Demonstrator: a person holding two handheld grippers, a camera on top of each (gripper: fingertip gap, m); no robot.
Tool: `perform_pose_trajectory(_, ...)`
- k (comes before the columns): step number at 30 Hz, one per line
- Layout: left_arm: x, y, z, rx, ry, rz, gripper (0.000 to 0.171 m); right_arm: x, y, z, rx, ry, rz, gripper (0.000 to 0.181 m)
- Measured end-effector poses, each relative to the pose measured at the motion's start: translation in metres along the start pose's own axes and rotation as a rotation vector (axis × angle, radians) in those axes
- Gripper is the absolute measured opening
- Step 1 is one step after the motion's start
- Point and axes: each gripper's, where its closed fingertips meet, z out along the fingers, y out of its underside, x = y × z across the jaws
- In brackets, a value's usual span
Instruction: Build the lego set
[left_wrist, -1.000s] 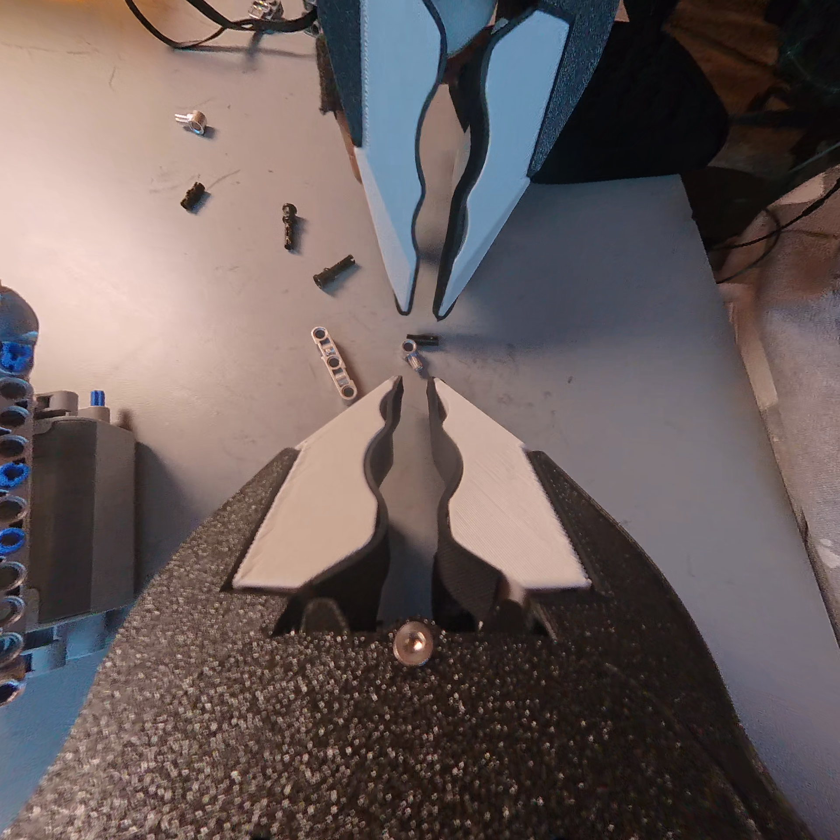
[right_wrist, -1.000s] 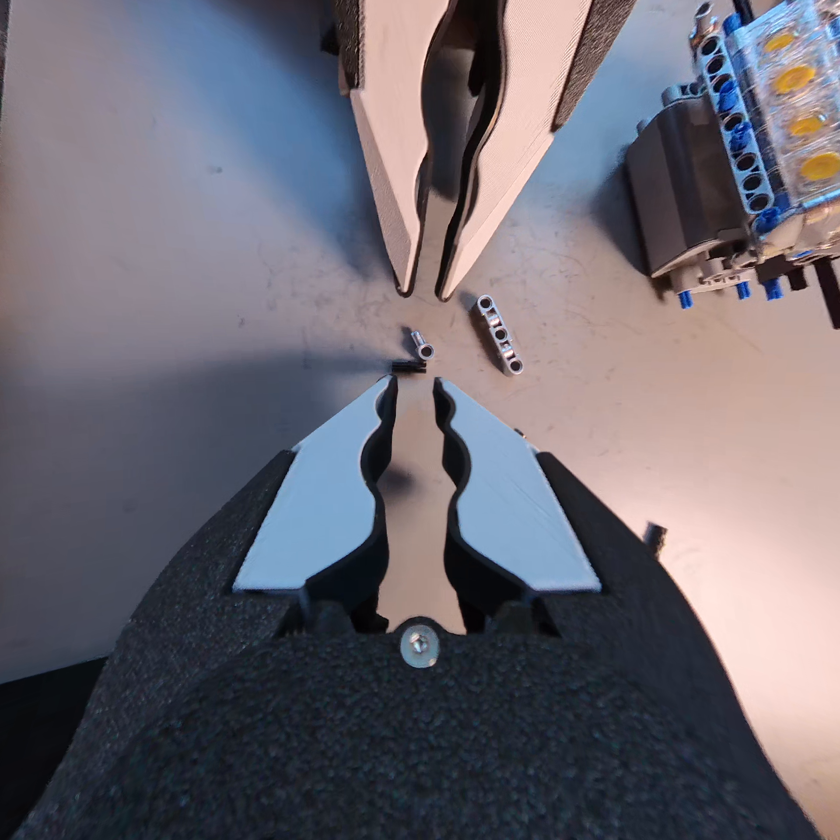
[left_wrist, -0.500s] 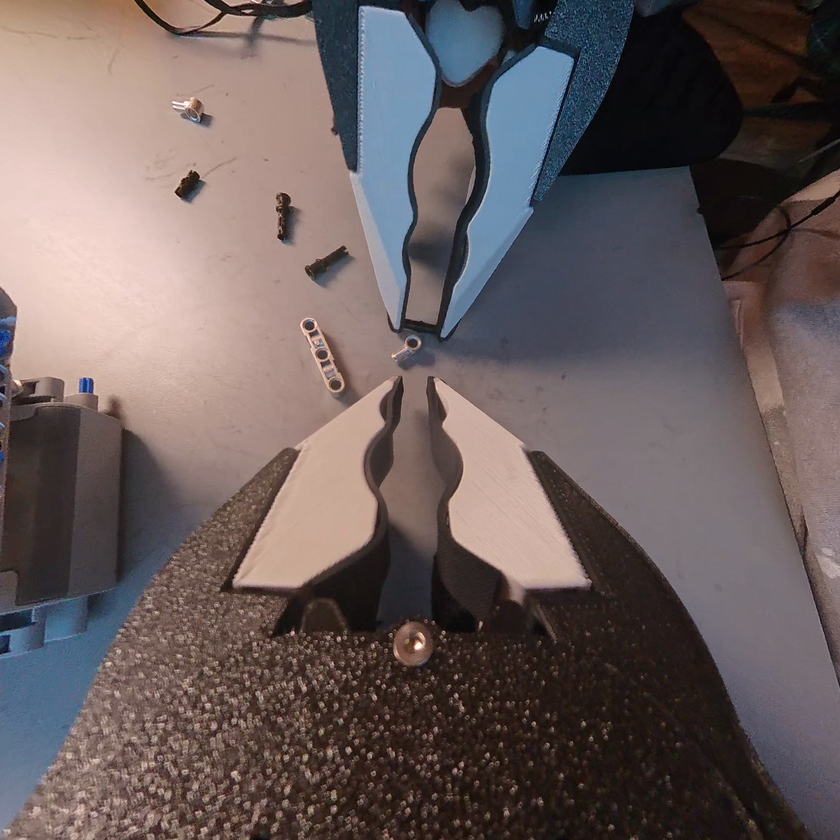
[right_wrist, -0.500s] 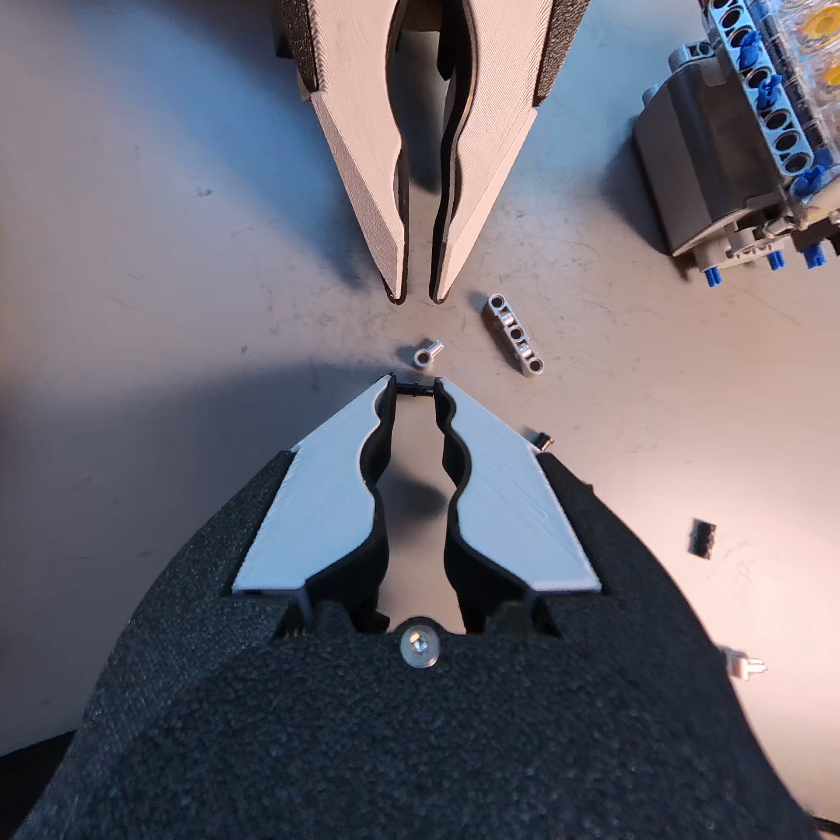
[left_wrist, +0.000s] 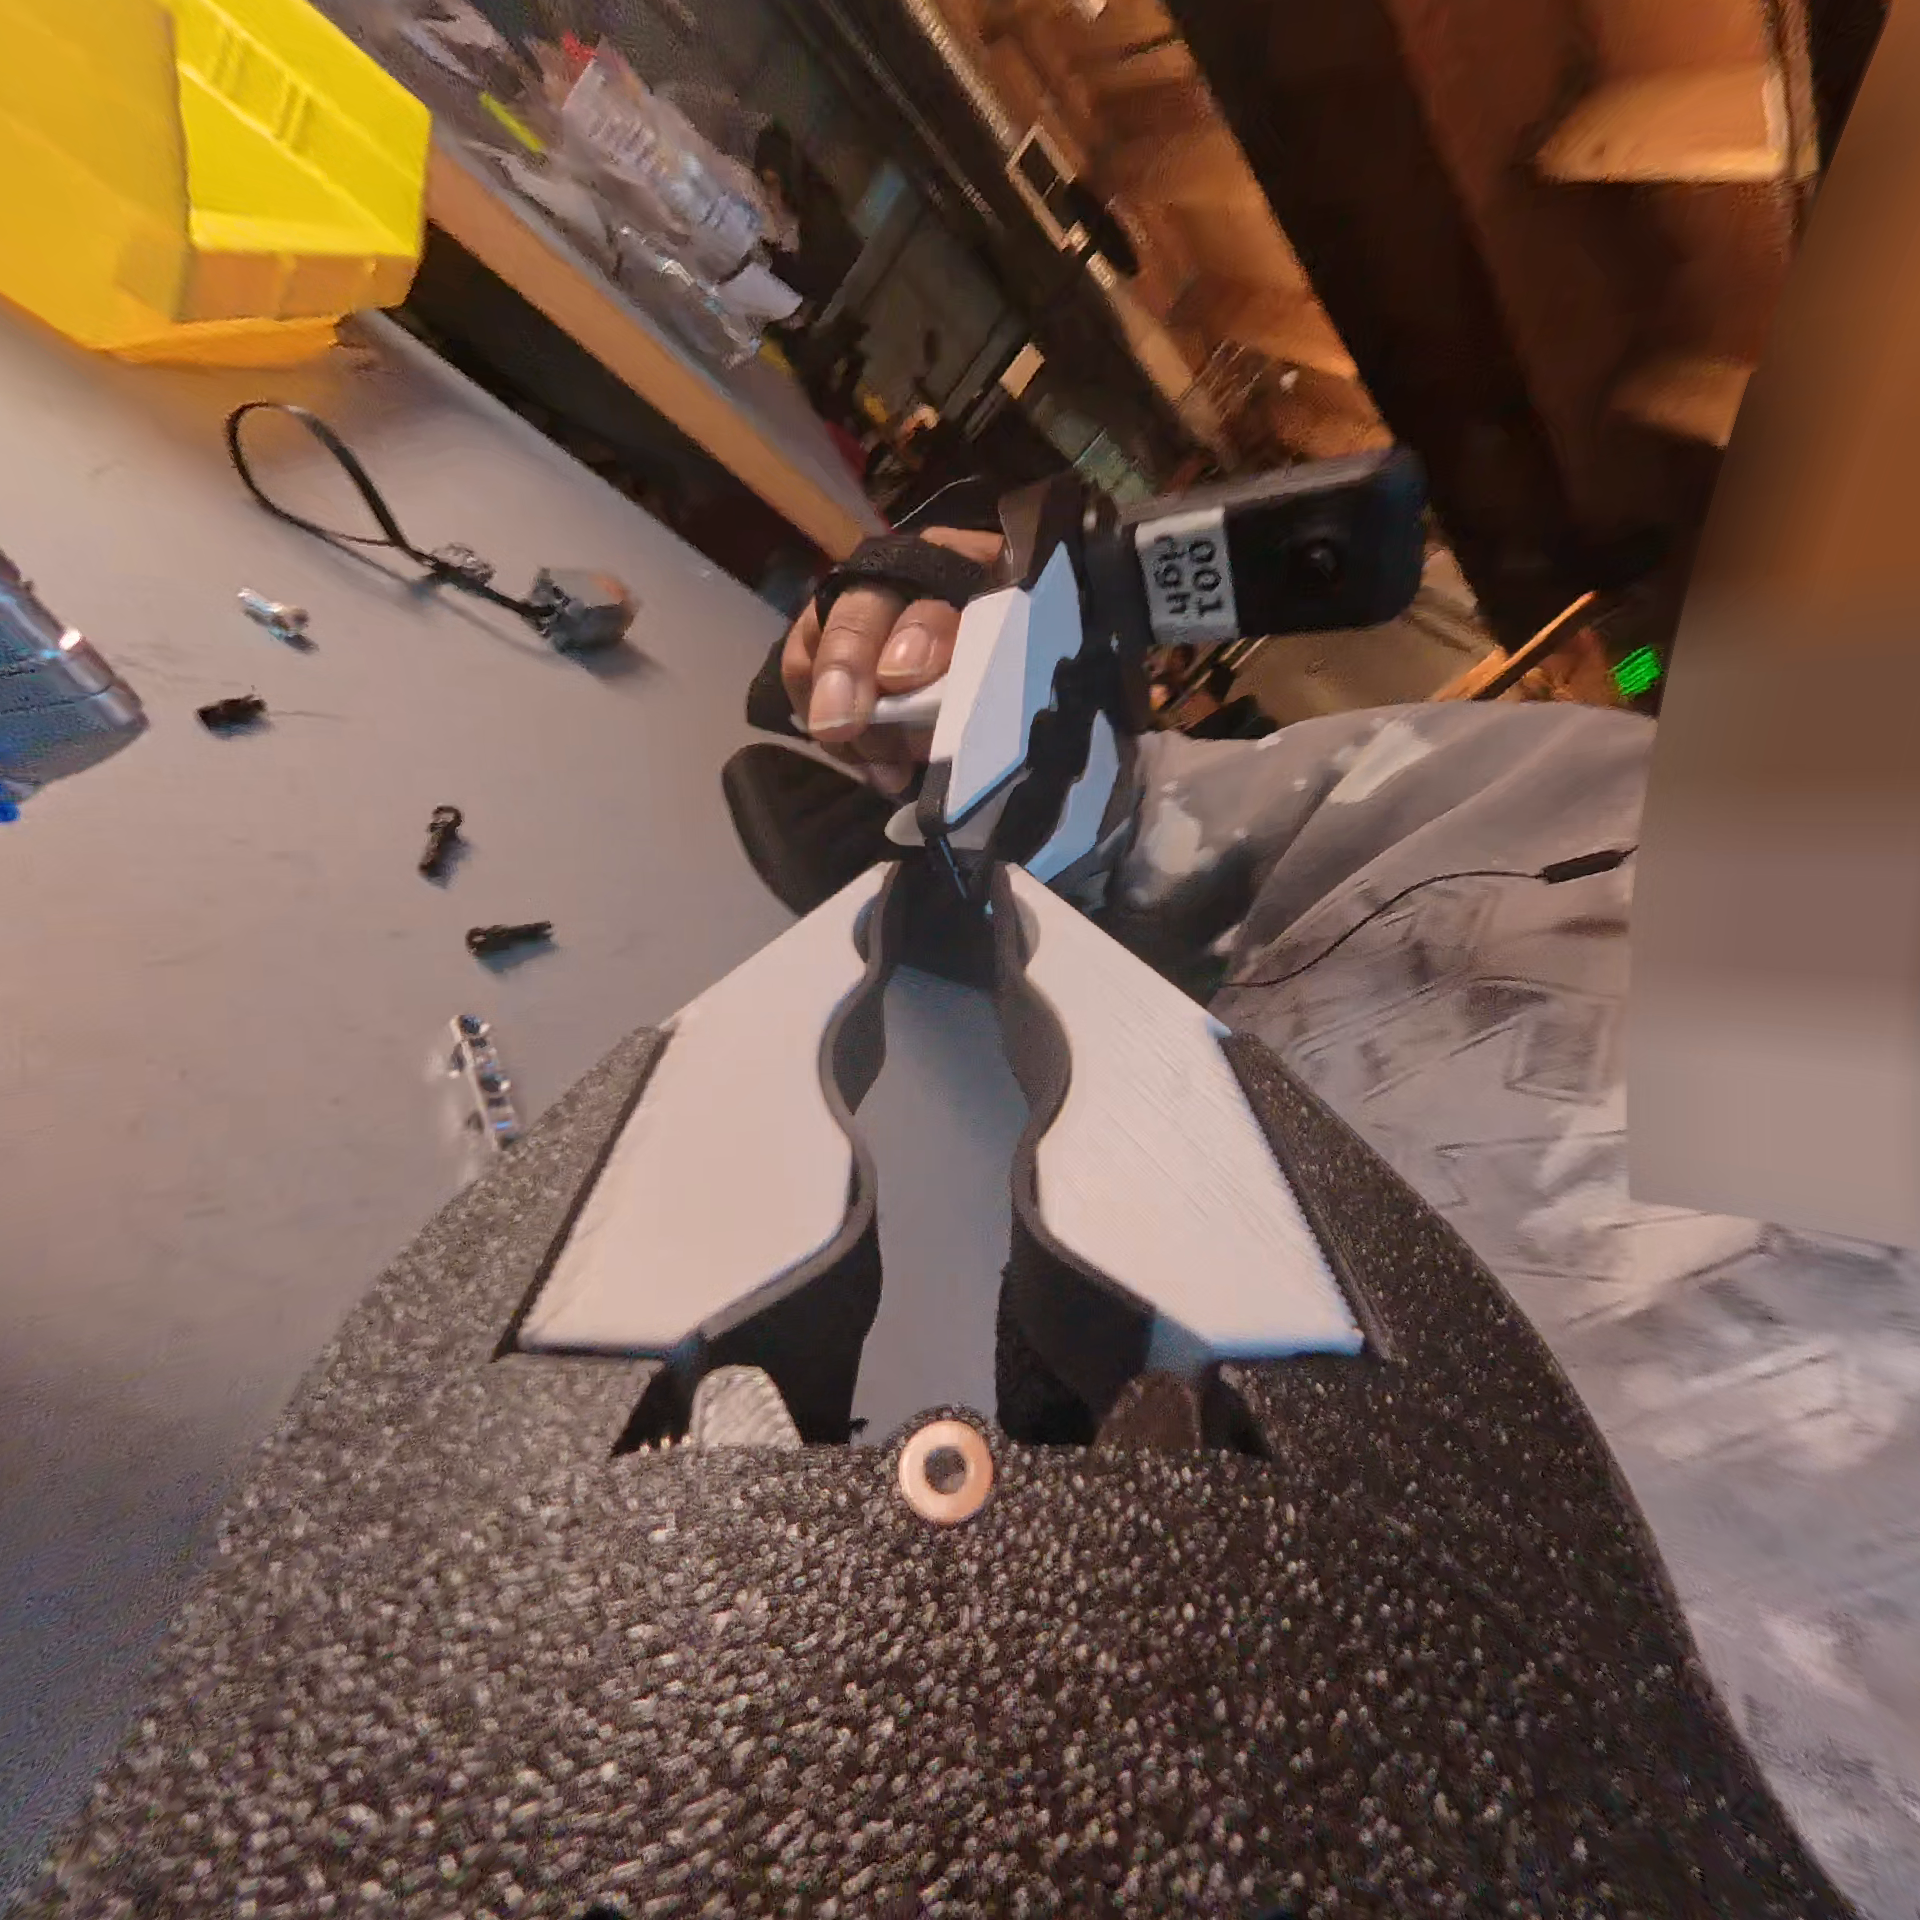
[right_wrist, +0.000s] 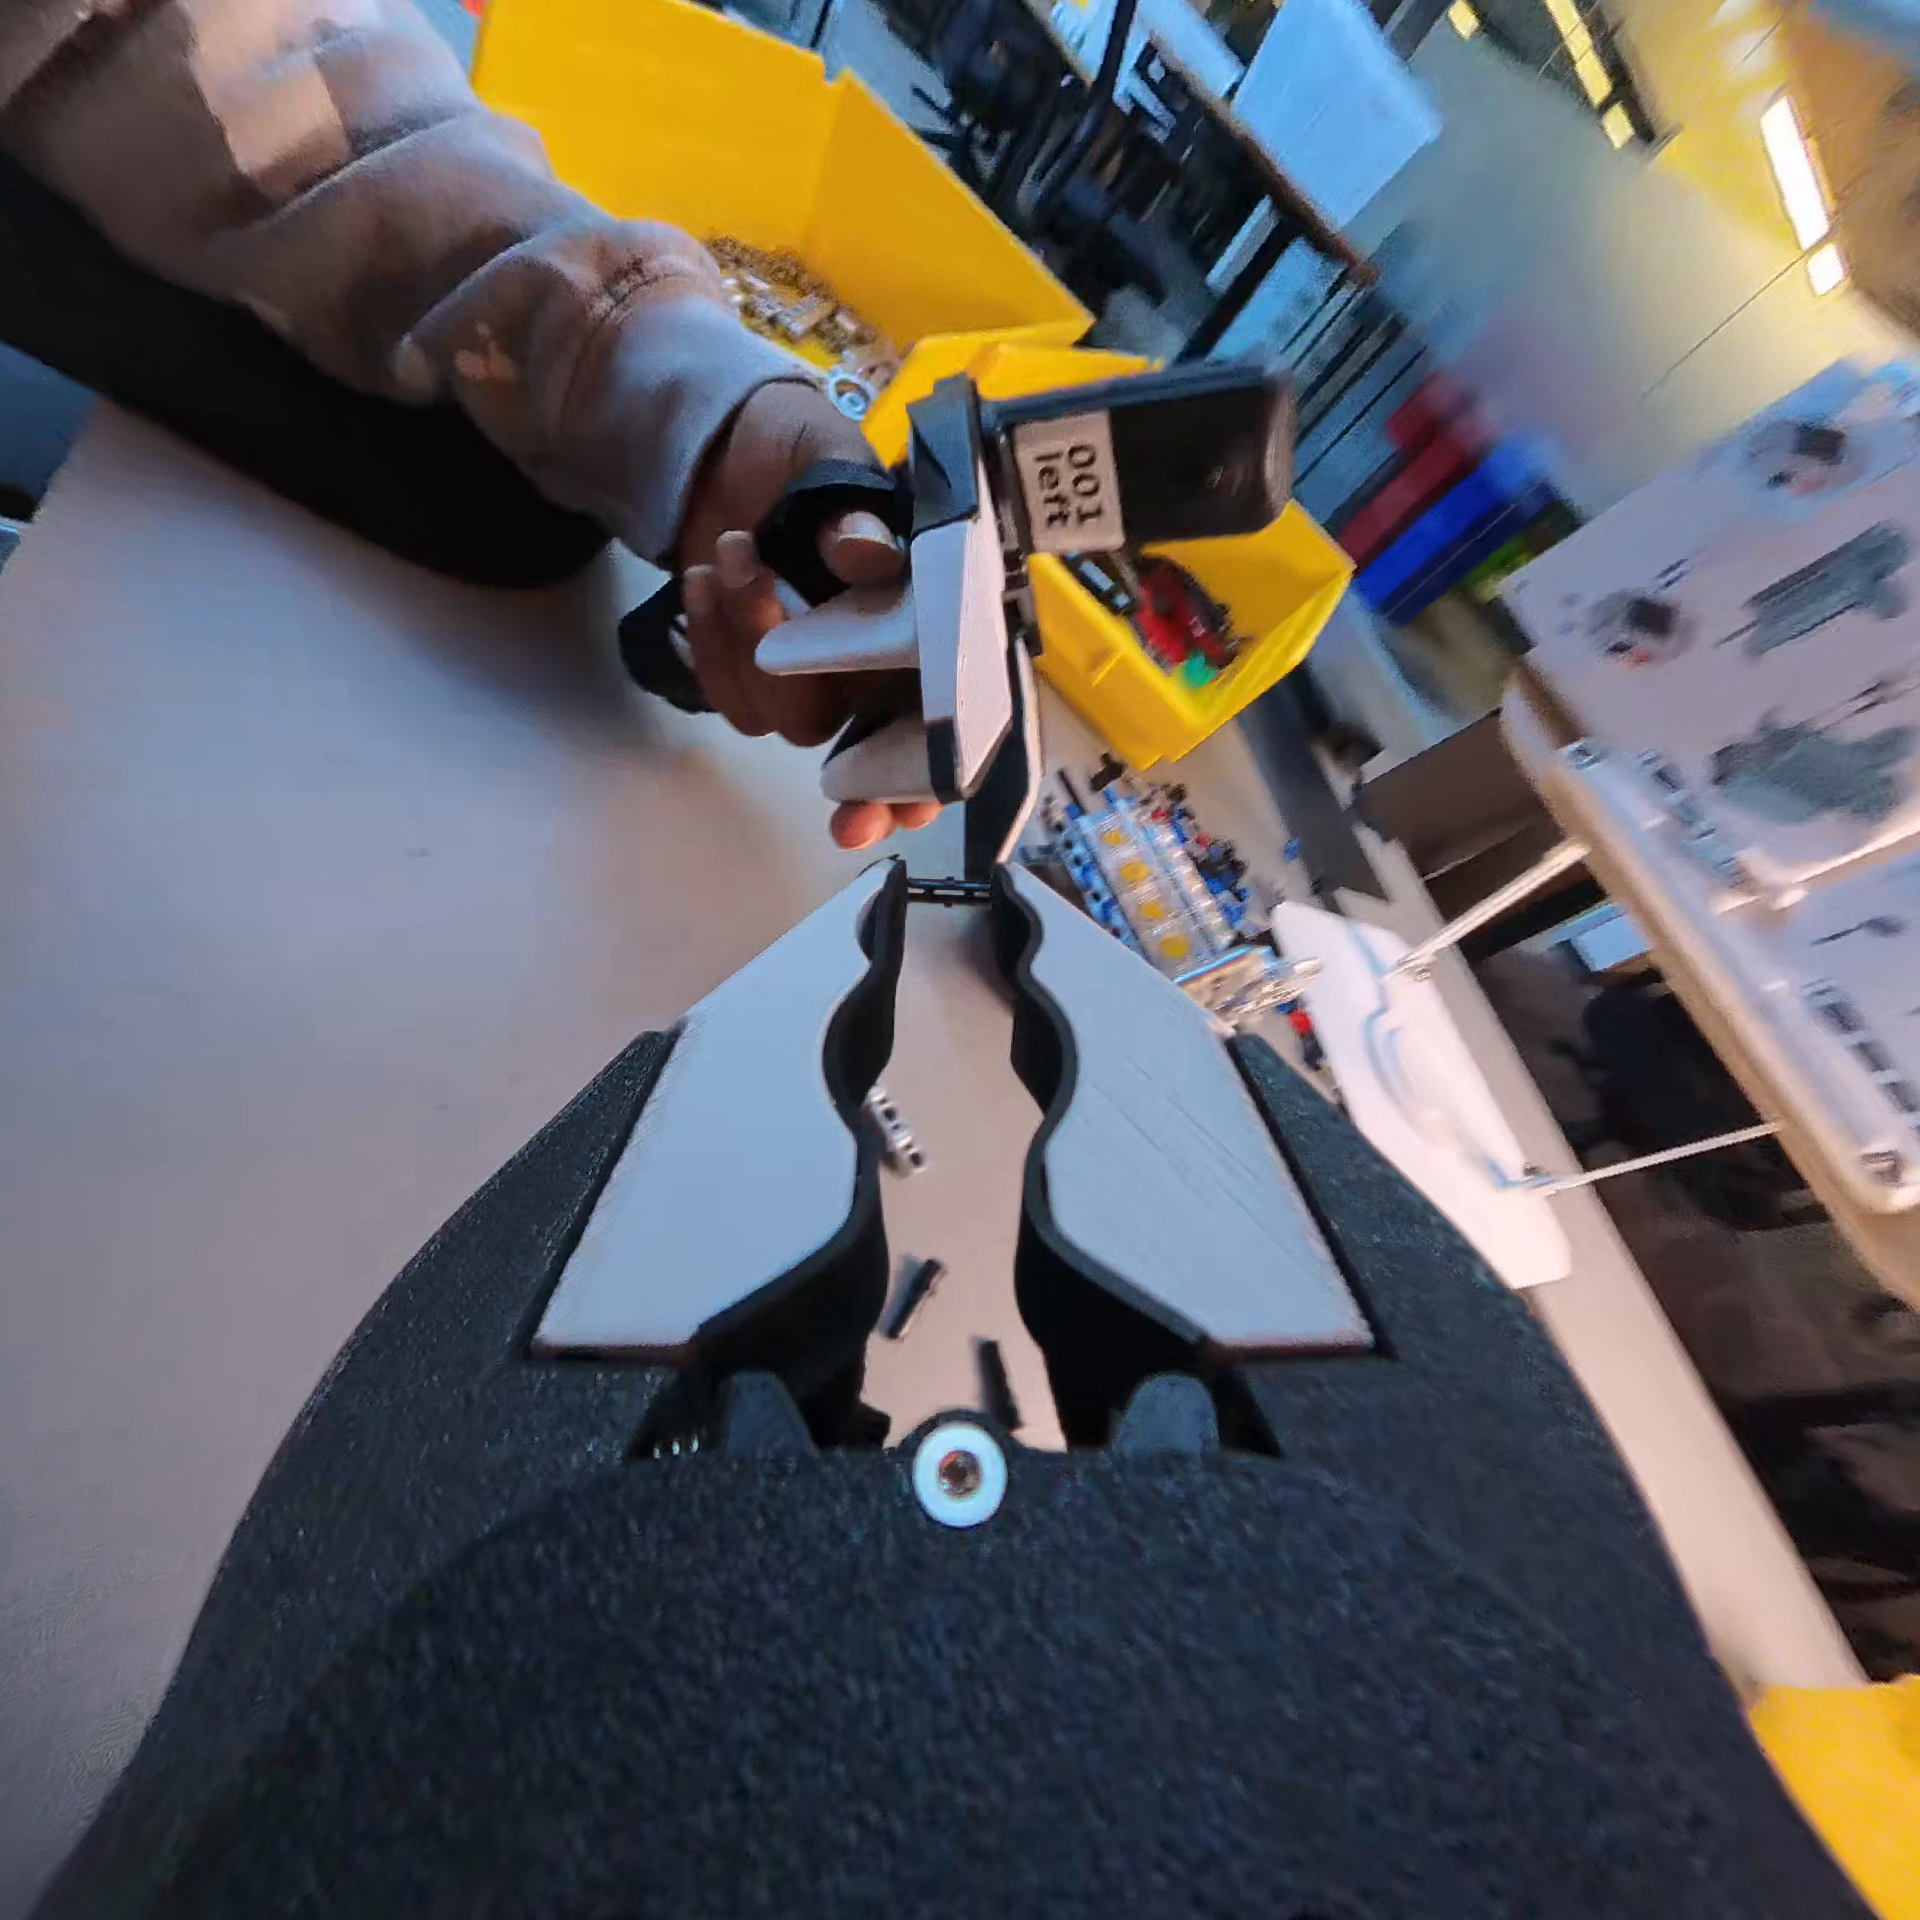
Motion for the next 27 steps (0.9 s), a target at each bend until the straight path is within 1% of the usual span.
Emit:
perform_pose_trajectory(2, 0.009, -0.003, 0.001, 0.022, 0.051, -0.006, 0.015, 0.007, -0.008, -0.001, 0.013, 0.076, -0.081, 0.015)
perform_pose_trajectory(4, 0.017, -0.002, 0.004, 0.025, 0.086, -0.009, 0.015, 0.009, -0.015, 0.001, 0.023, 0.121, -0.151, 0.015)
perform_pose_trajectory(10, 0.029, -0.008, 0.005, 0.068, 0.144, -0.017, 0.012, 0.013, -0.029, 0.006, 0.049, 0.212, -0.296, 0.015)
perform_pose_trajectory(13, 0.032, -0.011, 0.003, 0.081, 0.154, -0.015, 0.010, 0.014, -0.032, 0.007, 0.057, 0.232, -0.332, 0.015)
perform_pose_trajectory(15, 0.033, -0.010, 0.009, 0.082, 0.162, -0.008, 0.009, 0.012, -0.038, 0.008, 0.064, 0.242, -0.345, 0.015)
perform_pose_trajectory(21, 0.037, -0.008, 0.010, 0.049, 0.146, 0.049, 0.007, 0.008, -0.041, 0.006, 0.070, 0.242, -0.392, 0.015)
perform_pose_trajectory(27, 0.040, -0.001, 0.011, 0.004, 0.148, 0.088, 0.008, 0.000, -0.044, 0.005, 0.052, 0.245, -0.528, 0.015)
